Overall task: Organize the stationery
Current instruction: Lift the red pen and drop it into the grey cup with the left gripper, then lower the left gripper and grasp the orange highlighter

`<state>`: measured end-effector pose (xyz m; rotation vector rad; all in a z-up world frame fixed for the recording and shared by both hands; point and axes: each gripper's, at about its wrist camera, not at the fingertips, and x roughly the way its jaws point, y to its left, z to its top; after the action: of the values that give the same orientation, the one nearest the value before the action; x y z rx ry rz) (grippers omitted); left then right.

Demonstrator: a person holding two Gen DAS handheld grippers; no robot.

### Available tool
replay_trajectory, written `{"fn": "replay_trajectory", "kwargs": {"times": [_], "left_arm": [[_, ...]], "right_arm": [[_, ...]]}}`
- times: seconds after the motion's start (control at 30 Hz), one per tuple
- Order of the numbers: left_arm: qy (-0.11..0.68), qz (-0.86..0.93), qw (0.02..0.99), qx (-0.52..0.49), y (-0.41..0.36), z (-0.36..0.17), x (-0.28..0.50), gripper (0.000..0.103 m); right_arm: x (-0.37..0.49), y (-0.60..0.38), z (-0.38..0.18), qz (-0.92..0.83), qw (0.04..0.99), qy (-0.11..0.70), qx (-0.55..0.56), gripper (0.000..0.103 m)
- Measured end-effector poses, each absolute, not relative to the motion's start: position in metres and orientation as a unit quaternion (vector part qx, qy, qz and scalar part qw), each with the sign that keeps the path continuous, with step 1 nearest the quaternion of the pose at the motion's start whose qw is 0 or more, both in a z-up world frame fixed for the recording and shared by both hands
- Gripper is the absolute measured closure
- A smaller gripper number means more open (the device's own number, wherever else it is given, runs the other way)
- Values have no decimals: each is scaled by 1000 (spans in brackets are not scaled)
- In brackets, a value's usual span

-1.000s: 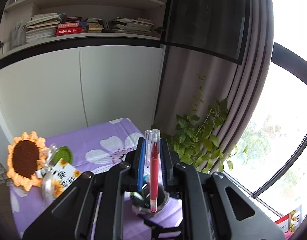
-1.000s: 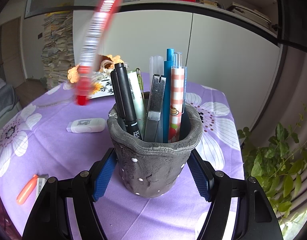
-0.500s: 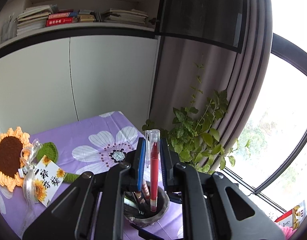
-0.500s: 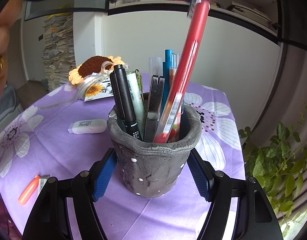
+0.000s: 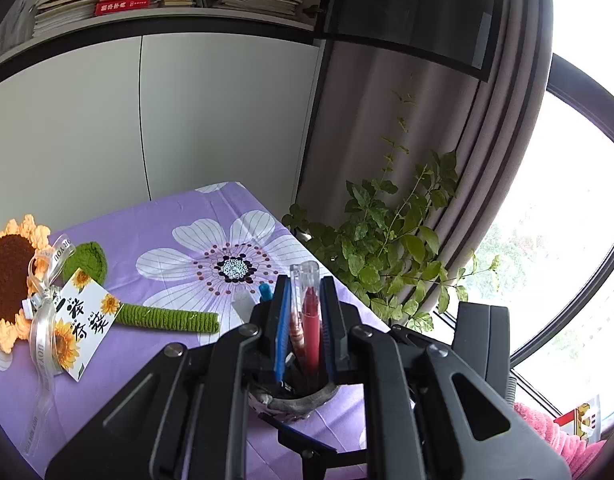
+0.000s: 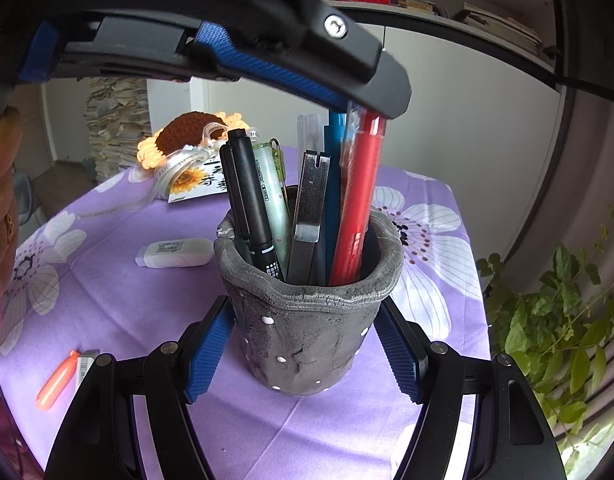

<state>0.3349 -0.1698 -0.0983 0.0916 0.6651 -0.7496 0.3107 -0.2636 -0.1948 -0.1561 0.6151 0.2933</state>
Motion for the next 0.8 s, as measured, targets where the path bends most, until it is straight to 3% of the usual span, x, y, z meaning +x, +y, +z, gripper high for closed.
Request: {"fn": "replay_trajectory", "kwargs": {"times": [0.1,0.17,0.23,0.47,0.8], "left_arm": [[325,-358,874,47,-167,-95,335,87],[322,-355,877,46,-162,-90,333,64],[308,-345,886,39,-151,-81,328,49],[345,-287,892,43,-106,-81,310,48],[515,-198,830,86,-62,-172,262,50]], "right_arm": [[310,-262,-195,143,940,301,-78,31],[310,-263,-195,143,940,301,-77,31],[310,-263,-196,142,940,301,-78,31],[310,-262,-196,142,940,301,-78,31],[311,-261,-197,140,938,305,-81,31]]}}
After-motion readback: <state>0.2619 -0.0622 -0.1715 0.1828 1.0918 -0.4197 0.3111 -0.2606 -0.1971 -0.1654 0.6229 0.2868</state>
